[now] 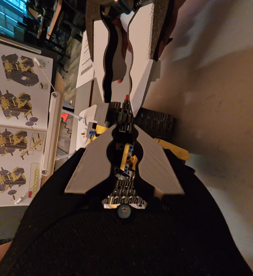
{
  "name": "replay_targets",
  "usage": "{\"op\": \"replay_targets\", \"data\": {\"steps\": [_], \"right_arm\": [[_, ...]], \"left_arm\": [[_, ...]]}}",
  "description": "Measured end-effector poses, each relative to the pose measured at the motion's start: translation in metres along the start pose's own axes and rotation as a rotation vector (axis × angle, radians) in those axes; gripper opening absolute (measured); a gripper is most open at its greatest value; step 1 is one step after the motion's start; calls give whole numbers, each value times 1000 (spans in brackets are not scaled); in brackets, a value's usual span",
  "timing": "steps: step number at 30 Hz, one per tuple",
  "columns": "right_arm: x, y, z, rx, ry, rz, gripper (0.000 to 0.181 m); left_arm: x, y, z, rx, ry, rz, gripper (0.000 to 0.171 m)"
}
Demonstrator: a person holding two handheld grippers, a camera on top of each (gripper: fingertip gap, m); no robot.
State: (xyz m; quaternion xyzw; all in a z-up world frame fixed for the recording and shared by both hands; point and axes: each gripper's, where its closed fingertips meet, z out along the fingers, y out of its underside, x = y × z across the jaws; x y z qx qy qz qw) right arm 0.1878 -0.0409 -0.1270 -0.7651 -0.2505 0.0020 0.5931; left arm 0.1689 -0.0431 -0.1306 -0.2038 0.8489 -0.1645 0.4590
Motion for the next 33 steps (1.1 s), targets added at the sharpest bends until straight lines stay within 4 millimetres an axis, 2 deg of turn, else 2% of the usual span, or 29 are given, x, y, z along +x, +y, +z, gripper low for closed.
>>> {"op": "replay_targets", "data": {"steps": [3,12,16,20,21,22,27,30,32,33], "right_arm": [[-1,-3,0,18,-2,17,42],[-1,-3,3,15,9,15,42],[-1,-3,3,14,15,16,42],[-1,-3,3,17,17,19,42],[-1,-3,3,18,17,20,42],[-1,-3,3,18,17,20,42],[-1,-3,3,20,17,20,42],[-1,-3,3,19,17,19,42],[-1,-3,3,16,18,15,42],[-1,-3,3,15,18,14,42]], "left_arm": [[-5,-2,-2,31,-25,-14,0],[-1,-3,-1,42,-28,9,0],[6,-2,-2,57,31,-15,16],[2,-2,-2,52,-3,15,10],[0,-3,-3,56,-7,27,16],[-1,-5,-5,66,-3,36,30],[1,-7,-17,67,162,77,35],[9,-14,-27,115,333,86,57],[2,-28,-39,202,374,57,64],[-9,-33,-42,232,337,47,66]]}}
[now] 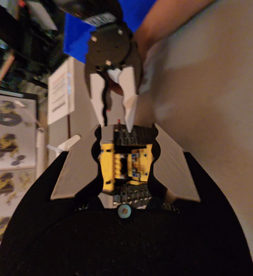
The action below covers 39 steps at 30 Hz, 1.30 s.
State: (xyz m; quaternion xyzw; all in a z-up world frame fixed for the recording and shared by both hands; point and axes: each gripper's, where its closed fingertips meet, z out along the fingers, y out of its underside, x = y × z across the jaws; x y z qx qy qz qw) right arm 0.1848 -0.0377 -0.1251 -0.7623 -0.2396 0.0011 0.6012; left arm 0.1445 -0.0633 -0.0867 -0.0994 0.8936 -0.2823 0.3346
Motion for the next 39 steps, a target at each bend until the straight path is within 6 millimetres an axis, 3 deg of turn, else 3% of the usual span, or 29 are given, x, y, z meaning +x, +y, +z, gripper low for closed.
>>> {"op": "replay_targets", "data": {"steps": [1,3,4,6,8,11,14,15,39], "right_arm": [[0,0,0,1,0,0,42],[0,0,0,5,-2,3,42],[0,0,0,8,-4,6,42],[0,0,0,9,-4,7,42],[0,0,0,6,-3,3,42],[0,0,0,9,-4,5,42],[0,0,0,14,-6,11,42],[0,0,0,15,-7,11,42],[-3,-2,2,16,-18,13,42]], "left_arm": [[-12,0,-2,-7,-55,11,68],[-34,15,6,-112,-149,44,105],[-37,28,14,-188,-139,40,115],[-32,45,31,-286,-48,8,116],[-28,52,41,-320,28,6,99],[-17,45,46,-277,161,-46,78],[-12,47,49,-277,253,-128,76],[-9,50,50,-288,289,-151,67],[-9,48,46,-278,476,-234,51]]}}
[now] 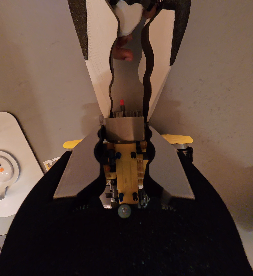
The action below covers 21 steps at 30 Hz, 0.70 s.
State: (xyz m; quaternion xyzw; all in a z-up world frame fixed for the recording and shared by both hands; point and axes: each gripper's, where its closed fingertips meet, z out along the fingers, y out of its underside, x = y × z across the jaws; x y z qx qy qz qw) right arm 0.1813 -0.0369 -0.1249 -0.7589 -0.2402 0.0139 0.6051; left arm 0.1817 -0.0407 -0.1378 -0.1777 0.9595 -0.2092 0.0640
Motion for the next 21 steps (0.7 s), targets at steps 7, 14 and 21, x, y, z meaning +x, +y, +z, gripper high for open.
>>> {"op": "replay_targets", "data": {"steps": [7,14,21], "right_arm": [[0,0,0,-5,1,2,42],[0,0,0,-13,1,5,41],[1,1,1,-63,17,25,41]], "left_arm": [[-1,0,0,10,0,8,50],[-2,0,0,10,-1,2,49],[-3,0,0,9,-2,-7,48]]}}
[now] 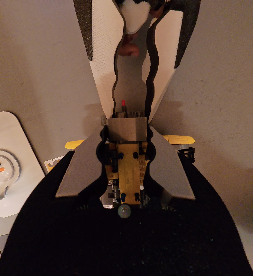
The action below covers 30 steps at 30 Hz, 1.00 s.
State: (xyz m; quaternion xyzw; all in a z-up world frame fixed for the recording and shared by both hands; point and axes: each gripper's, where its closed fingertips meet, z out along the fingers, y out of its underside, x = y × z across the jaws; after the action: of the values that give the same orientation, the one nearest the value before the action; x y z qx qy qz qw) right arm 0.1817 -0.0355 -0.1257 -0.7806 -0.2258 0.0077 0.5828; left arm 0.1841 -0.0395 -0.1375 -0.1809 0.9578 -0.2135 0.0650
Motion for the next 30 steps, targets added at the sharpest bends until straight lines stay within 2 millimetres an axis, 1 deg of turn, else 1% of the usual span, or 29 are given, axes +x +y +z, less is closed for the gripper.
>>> {"op": "replay_targets", "data": {"steps": [5,12,21,22,23,26,30], "right_arm": [[0,1,0,-74,27,7,41],[0,1,0,-113,39,14,40],[0,1,0,-140,46,24,39],[2,1,0,-136,55,26,34],[2,-1,0,-125,55,37,32],[2,0,0,-125,52,5,33],[1,-2,0,-114,48,23,35]], "left_arm": [[0,0,1,-8,-5,1,47],[0,0,1,0,-14,-2,47],[0,-1,0,12,-11,-3,46],[1,-1,1,12,-12,-2,46],[0,-2,1,13,-18,-2,45],[1,-2,1,15,-19,2,45],[1,-1,0,21,-12,-7,46]]}}
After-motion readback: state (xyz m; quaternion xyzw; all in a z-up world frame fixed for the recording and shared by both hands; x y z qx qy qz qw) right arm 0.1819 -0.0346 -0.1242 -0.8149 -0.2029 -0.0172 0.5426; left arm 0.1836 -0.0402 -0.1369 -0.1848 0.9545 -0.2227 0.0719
